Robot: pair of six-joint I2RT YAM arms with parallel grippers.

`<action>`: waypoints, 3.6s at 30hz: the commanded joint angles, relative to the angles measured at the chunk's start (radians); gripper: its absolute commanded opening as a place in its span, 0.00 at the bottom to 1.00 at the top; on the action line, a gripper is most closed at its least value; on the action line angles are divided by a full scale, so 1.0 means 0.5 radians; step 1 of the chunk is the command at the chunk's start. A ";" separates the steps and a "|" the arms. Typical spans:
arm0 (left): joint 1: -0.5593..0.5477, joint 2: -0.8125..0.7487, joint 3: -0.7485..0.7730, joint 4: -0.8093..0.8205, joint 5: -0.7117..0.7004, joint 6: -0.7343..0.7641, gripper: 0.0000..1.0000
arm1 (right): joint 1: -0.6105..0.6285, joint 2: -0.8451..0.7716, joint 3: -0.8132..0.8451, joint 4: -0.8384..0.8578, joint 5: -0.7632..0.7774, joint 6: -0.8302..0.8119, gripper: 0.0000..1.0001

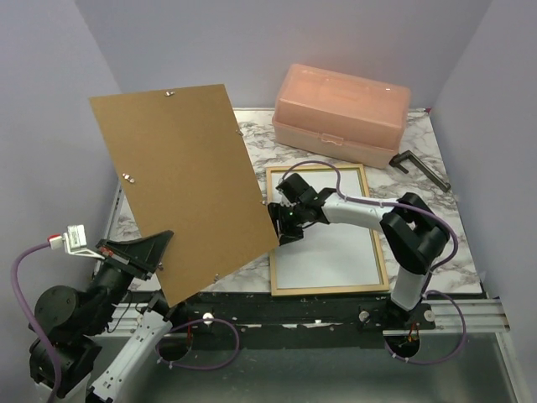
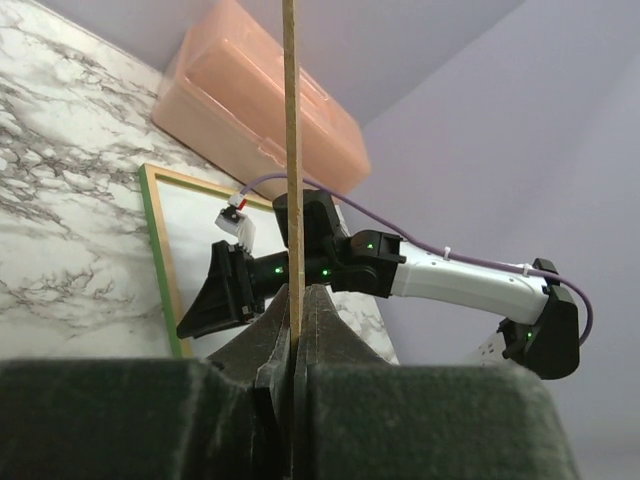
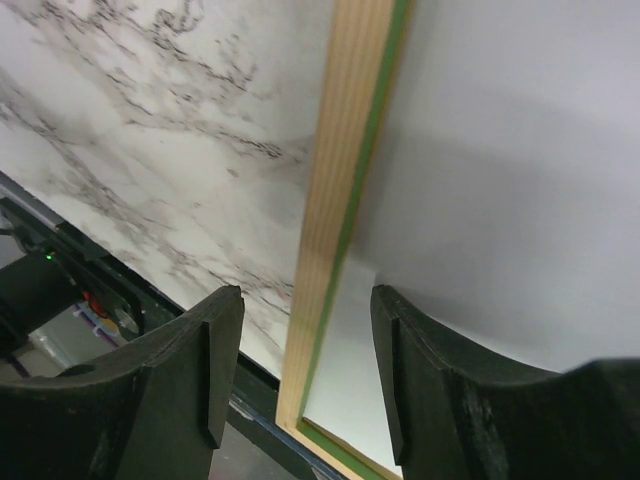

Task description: Put the photo into the frame

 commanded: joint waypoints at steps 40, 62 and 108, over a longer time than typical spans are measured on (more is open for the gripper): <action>0.006 -0.085 -0.069 0.346 0.044 -0.016 0.00 | 0.085 -0.070 0.111 0.159 -0.125 0.227 0.66; 0.006 0.169 -0.644 0.975 0.542 -0.286 0.00 | -0.916 -0.763 -0.437 -0.166 -0.402 -0.192 0.67; 0.091 0.501 -1.475 2.360 1.034 -0.905 0.00 | -1.394 -1.340 -1.018 2.757 -1.896 1.807 0.43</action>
